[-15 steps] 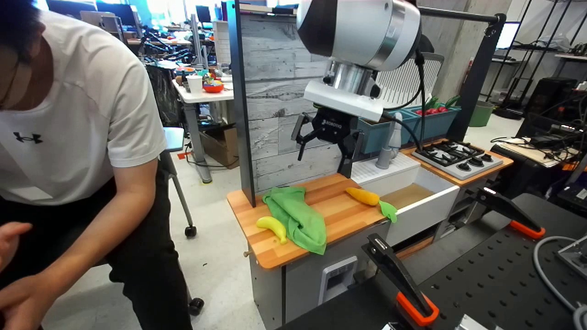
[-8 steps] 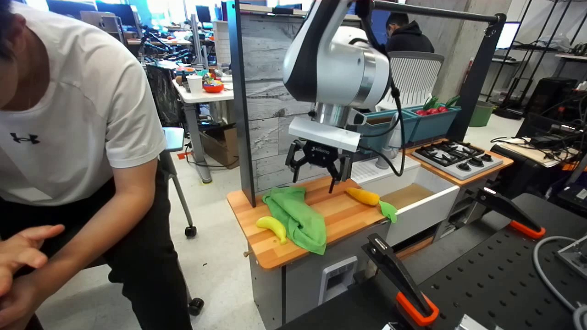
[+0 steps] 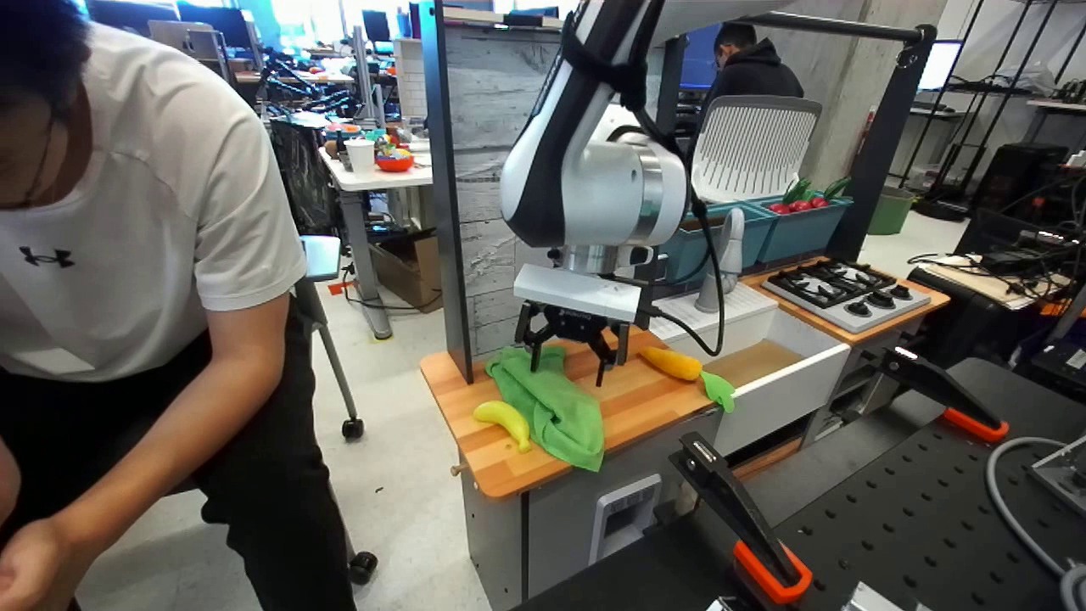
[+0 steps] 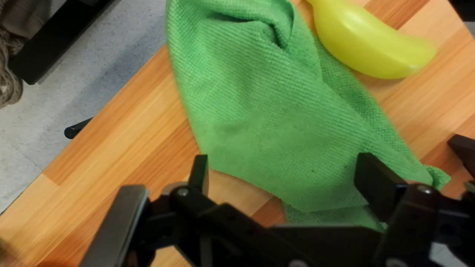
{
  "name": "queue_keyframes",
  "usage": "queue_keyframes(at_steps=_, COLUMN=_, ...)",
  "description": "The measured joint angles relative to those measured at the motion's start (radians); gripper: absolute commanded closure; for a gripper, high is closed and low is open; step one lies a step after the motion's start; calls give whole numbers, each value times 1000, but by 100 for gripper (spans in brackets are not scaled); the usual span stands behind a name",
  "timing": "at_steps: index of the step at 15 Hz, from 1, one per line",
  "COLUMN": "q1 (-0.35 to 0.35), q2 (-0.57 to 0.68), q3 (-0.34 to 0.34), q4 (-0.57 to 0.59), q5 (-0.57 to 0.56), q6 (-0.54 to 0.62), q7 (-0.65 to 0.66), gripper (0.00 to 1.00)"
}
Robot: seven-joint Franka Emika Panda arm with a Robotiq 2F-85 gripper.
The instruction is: Move the green cloth to the right
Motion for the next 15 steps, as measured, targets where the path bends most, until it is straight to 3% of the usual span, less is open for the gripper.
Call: queue_keyframes(at_steps=15, q1=30, q2=163, q3=-13, q4=199, q5=-26, q6=-4, q7=76, gripper=0)
